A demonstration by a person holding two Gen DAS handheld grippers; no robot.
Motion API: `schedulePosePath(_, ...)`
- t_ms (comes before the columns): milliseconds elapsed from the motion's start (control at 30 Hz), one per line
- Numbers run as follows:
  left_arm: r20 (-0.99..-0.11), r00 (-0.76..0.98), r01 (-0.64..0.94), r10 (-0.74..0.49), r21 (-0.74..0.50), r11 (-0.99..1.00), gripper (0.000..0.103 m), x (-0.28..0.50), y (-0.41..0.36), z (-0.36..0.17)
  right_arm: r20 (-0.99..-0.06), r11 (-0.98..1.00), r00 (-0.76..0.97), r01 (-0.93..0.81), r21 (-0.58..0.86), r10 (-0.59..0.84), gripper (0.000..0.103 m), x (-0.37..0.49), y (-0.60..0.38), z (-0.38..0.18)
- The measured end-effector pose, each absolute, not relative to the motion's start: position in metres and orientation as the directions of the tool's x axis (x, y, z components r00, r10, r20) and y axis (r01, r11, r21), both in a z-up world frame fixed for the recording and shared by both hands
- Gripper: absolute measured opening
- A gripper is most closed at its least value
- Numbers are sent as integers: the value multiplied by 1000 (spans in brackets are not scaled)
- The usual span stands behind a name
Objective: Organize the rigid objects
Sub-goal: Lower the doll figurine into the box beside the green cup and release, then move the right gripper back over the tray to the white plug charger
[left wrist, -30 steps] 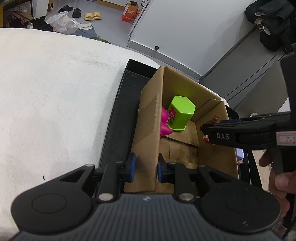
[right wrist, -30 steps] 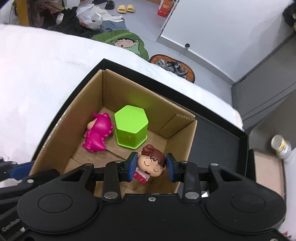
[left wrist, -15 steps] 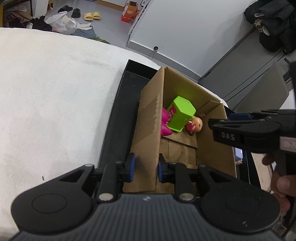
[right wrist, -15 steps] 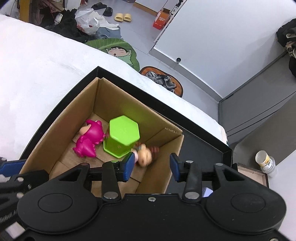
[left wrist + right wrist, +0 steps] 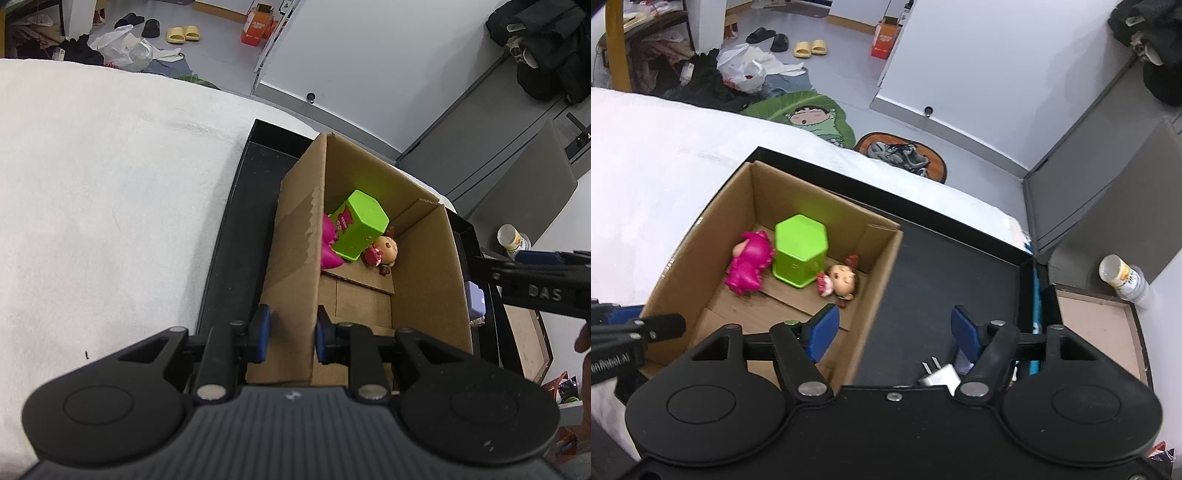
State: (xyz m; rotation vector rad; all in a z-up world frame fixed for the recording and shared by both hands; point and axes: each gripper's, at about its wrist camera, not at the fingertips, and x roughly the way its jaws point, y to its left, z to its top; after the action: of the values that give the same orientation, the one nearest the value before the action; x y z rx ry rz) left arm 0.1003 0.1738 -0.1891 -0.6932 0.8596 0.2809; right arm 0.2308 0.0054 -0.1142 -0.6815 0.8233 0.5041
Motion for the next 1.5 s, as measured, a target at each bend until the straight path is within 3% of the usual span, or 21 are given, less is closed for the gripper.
schedulePosePath(200, -773, 633, -491, -42, -442, 751, 23, 100, 174, -189, -807, 745, 570, -602, -286, 151, 76, 246, -21, -109)
schedulePosePath(933, -773, 633, -491, -45, -446, 748, 23, 99, 175, -189, -879, 852, 455, -509, -127, 141, 76, 304, -87, -138)
schedulePosePath(1100, -773, 633, -492, -47, -449, 745, 23, 99, 176, -189, -902, 862, 395, -504, -55, 173, 72, 313, -93, -150)
schedulePosePath(1267, -773, 633, -493, -48, -449, 745, 23, 99, 176, -189, -911, 853, 385, -516, -82, 146, 71, 316, -93, -165)
schedulePosePath(1400, -773, 633, -494, -48, -451, 744, 23, 99, 176, -190, -929, 855, 339, -516, -52, 148, 56, 319, -95, -182)
schedulePosePath(1500, -773, 633, -494, -49, -451, 743, 23, 99, 176, -190, -932, 849, 330, -526, -49, 150, 55, 319, -94, -190)
